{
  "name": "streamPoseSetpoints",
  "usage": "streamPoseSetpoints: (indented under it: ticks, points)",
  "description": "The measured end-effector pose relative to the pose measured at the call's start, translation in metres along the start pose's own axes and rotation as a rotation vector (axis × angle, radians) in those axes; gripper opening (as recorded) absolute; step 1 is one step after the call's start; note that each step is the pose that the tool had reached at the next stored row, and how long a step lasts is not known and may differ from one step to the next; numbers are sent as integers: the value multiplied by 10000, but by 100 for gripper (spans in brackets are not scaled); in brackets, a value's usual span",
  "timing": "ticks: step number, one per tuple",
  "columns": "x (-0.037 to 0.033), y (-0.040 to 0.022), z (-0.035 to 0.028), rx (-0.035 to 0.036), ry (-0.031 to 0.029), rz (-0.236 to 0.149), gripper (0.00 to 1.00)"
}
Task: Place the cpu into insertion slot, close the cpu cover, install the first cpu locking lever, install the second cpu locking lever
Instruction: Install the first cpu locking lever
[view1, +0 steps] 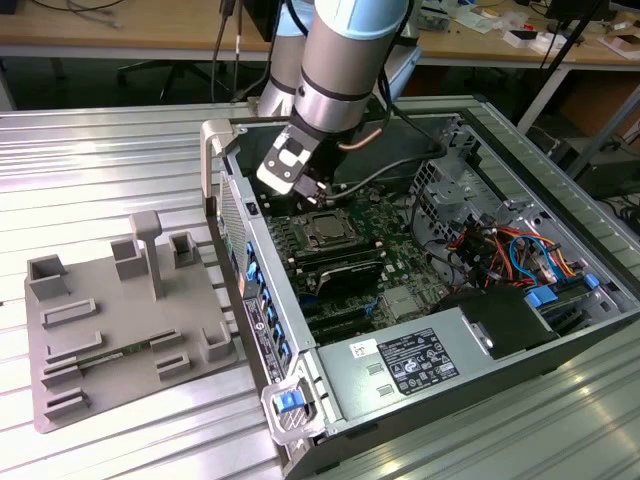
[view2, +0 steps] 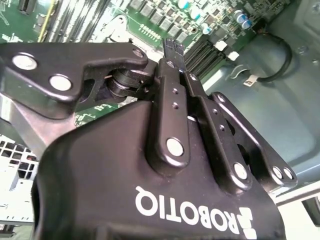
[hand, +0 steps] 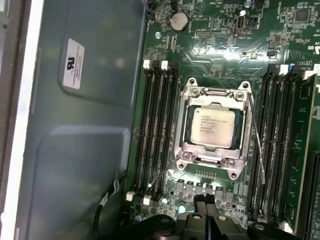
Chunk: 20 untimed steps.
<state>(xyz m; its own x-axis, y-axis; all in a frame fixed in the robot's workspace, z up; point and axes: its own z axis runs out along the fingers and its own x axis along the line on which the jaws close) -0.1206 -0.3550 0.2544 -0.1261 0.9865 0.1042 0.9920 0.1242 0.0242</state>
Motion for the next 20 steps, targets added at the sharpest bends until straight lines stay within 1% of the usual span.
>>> streamPoseSetpoints:
  ticks: [2, 4, 8, 13, 14, 16, 17, 18, 19, 20]
  points:
    - [-12, 56, 2, 37, 3, 3, 11]
    - [-16, 75, 2, 47, 5, -24, 11]
    - [-15, 77, 3, 49, 7, -50, 11]
    - [-15, 77, 3, 113, 14, -646, 11]
    - [-15, 77, 4, 134, -5, -819, 11]
    - [-15, 78, 2, 162, -46, -1000, 11]
    - [-16, 77, 2, 201, -190, -1131, 11]
    - [-16, 77, 2, 242, -364, -1218, 11]
    - [-15, 77, 3, 298, -634, -1294, 11]
    - [-15, 77, 3, 337, -821, -1326, 11]
